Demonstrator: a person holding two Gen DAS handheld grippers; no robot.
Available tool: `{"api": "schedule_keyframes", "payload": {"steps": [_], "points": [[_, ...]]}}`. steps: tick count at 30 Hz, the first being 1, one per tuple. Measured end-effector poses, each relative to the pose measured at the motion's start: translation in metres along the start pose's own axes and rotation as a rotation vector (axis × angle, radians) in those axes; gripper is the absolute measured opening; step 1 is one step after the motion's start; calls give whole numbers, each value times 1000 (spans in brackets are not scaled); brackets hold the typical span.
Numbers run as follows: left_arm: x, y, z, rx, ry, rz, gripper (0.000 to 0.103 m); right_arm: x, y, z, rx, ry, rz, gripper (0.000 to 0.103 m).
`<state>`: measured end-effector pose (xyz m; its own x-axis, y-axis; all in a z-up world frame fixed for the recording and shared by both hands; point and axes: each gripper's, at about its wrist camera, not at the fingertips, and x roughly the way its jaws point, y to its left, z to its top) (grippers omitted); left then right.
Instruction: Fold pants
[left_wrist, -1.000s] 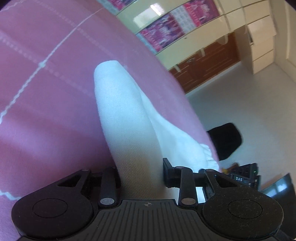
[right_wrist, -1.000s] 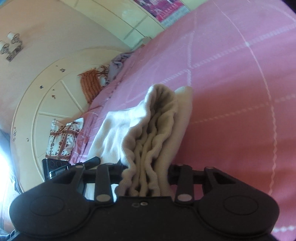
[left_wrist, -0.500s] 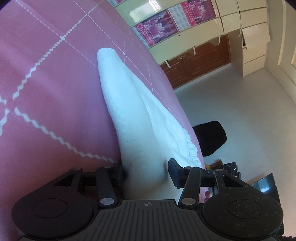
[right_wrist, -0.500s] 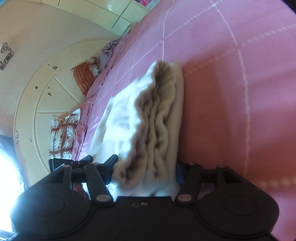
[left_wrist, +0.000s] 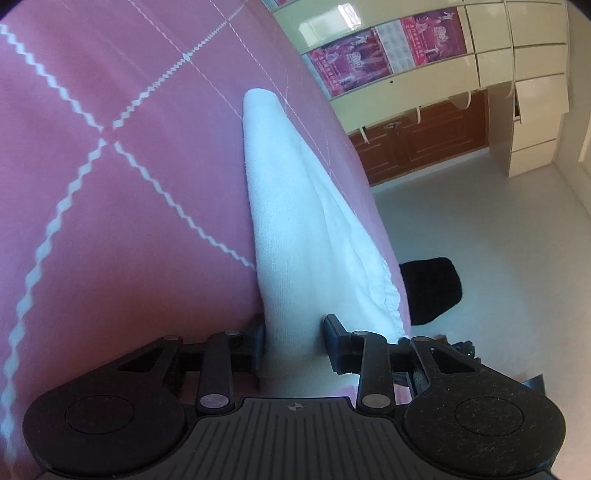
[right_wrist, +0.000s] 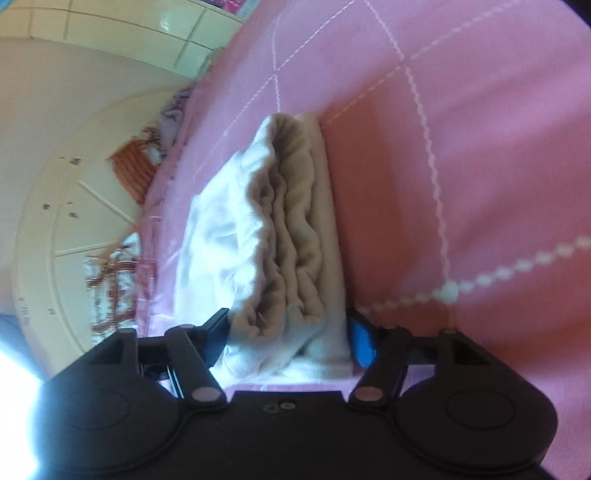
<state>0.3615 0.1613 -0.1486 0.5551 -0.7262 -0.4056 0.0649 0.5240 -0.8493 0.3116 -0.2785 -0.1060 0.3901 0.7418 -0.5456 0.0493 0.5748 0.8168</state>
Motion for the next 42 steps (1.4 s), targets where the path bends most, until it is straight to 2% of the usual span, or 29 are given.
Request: {"api": "schedule_keyframes", "payload": {"steps": [3,7,10,12,14,16,19,24,28,32,38,42], "points": [[-16,-16,-24,93,-30,88,39,-15,-8,-22,10,-30,19,65],[-41,-52,-56,247,-43,236,39,-37,10,-66,-141,-44,-85,66],[-63,-83,-81,357,-88,345,44,-58,26,-100,-236,-87,-162,79],[-80,-103,-99,405,-166,385,72,-73,40,-125,-318,-127,-204,81],[-113,-114,-126,470,-271,417,82,-89,56,-154,-398,-178,-239,81],[-130,-132,-146,529,-350,444,82,-103,70,-180,-466,-242,-243,83],[-146,-155,-177,603,-425,513,82,-117,92,-219,-570,-349,-286,86],[-174,-178,-228,706,-497,619,84,-124,114,-272,-657,-491,-383,88],[-187,-193,-263,753,-500,628,84,-127,124,-308,-693,-588,-423,90],[-190,-206,-288,781,-530,602,84,-127,132,-334,-700,-651,-448,92],[-174,-212,-307,792,-477,591,85,-118,141,-357,-732,-645,-473,95],[-174,-216,-316,811,-490,582,85,-113,148,-368,-775,-647,-501,97]]}}
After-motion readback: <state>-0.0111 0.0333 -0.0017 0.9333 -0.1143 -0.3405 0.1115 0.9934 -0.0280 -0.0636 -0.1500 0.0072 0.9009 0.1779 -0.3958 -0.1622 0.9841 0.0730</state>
